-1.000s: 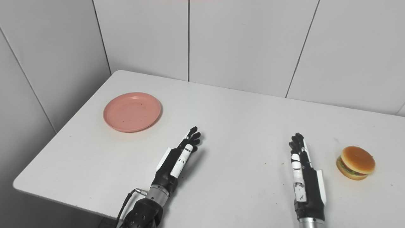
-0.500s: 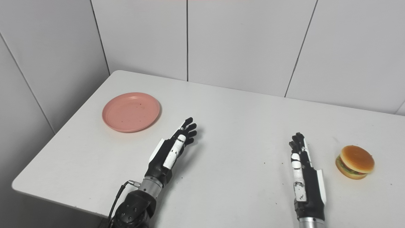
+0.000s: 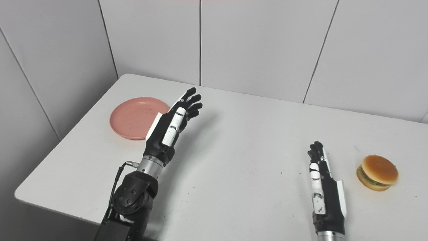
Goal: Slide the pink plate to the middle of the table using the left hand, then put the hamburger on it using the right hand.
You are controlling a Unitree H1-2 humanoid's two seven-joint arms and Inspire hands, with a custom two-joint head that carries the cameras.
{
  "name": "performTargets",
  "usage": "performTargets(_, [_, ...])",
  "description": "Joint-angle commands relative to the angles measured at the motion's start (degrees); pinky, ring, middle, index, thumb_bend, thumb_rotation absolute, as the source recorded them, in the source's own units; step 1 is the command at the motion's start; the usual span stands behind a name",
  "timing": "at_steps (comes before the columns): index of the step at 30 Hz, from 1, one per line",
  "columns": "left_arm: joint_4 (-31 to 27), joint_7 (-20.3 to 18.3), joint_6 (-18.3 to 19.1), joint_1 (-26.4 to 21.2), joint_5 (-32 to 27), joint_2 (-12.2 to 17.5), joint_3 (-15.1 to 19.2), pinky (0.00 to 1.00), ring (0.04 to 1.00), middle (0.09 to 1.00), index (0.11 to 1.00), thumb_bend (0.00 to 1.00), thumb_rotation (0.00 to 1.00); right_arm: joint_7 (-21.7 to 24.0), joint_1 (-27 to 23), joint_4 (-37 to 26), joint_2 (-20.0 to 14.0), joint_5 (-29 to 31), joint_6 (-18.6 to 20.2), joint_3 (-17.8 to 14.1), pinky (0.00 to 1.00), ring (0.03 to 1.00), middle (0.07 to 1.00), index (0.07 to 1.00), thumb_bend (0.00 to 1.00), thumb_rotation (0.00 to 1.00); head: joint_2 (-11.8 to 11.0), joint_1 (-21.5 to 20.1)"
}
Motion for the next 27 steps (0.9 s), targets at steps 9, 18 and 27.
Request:
performTargets(9, [0.25, 1.39, -2.85, -8.64, -1.72, 3.76, 5.76, 0.92, 0.893, 0.908, 0.903, 0.41, 1.0, 0.57, 1.7, 7.96, -1.68, 0.44, -2.5, -1.32, 1.0, 0.951, 0.955, 0.964, 0.05, 1.0, -0.12, 0.43])
performTargets(18, [7.24, 2.65, -5.26, -12.56, -4.64, 7.59, 11.22, 0.93, 0.915, 0.924, 0.915, 0.41, 1.0, 0.78, 1.79, 7.88, -1.87, 0.79, -2.26, -1.4, 1.0, 0.953, 0.957, 0.965, 0.05, 1.0, -0.07, 0.74])
performTargets(27, [12.4, 3.6, -4.65, -15.84, -6.39, 11.6, 14.75, 0.92, 0.912, 0.912, 0.895, 0.38, 1.0, 1.2, 2.07, 7.51, -1.96, 1.06, -1.94, -1.61, 1.0, 0.957, 0.963, 0.966, 0.06, 1.0, -0.06, 0.85])
